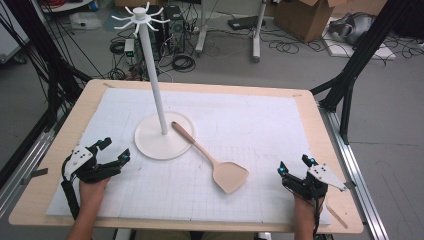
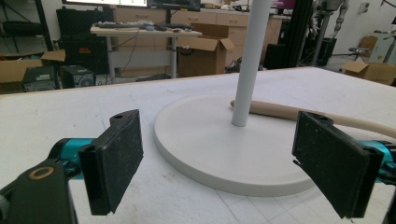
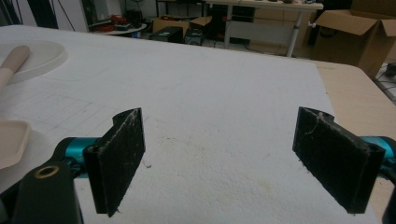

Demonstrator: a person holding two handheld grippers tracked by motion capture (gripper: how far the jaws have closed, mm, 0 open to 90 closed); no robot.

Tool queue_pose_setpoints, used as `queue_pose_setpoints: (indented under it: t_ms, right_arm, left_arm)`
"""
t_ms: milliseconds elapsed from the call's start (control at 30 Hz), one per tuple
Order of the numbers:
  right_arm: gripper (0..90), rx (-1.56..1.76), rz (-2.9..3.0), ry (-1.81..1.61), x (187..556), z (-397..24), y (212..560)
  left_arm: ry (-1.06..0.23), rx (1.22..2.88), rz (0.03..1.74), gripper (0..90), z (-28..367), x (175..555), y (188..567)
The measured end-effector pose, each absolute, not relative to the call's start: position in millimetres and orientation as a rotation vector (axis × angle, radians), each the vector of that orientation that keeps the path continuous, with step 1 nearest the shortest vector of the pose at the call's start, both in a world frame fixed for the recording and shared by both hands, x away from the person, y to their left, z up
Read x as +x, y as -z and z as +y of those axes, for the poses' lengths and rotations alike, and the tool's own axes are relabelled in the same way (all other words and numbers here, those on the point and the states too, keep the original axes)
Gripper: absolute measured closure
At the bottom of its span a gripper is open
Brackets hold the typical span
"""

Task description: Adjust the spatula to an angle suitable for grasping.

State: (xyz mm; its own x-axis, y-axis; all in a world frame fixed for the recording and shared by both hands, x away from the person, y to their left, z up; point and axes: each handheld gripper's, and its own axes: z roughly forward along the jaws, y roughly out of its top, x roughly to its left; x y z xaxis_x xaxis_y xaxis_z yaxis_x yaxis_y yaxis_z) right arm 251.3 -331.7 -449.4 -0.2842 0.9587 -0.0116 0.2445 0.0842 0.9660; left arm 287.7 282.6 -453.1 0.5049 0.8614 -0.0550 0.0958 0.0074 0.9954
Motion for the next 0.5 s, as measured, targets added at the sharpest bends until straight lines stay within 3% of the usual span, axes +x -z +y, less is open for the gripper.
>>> queue_pose_setpoints:
  t_ms: [500]
  right_arm:
    - [15.3,1.181,1.607,-1.29,246.8,-334.0,450.2]
  left_arm:
    - [-0.751,1.455,0.9,16.6,281.8,288.1,452.9]
